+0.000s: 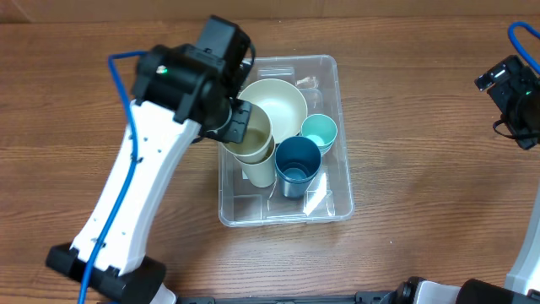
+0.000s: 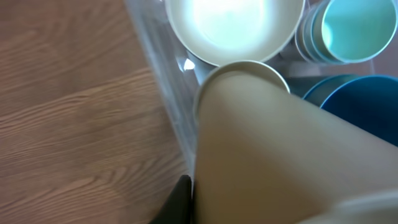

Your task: Pack container

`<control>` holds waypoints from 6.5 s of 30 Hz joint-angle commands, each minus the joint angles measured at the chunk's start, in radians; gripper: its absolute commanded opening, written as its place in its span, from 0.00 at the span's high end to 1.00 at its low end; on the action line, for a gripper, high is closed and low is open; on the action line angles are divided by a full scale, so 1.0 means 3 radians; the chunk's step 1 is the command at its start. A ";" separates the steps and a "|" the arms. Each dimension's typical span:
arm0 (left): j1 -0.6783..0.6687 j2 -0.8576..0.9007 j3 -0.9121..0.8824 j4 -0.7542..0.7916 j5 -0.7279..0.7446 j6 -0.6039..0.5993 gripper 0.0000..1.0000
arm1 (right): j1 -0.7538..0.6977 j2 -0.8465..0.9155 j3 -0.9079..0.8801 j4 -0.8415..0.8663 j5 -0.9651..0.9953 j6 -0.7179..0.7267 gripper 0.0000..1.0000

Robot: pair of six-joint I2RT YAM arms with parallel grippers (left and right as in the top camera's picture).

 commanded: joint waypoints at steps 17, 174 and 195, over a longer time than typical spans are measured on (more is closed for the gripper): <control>0.0005 0.0106 0.0655 -0.0165 -0.0112 -0.0136 0.00 | 0.0011 -0.0024 0.0019 0.0009 -0.0003 0.0027 0.00; 0.1990 -0.5829 -0.6544 0.4200 0.0961 0.0493 0.00 | 0.1508 -0.4856 -0.5149 0.1905 0.0154 -0.1039 0.00; 0.1990 -0.5829 -0.6544 0.4200 0.0961 0.0493 0.00 | 0.1508 -0.4856 -0.5149 0.1905 0.0154 -0.1039 0.00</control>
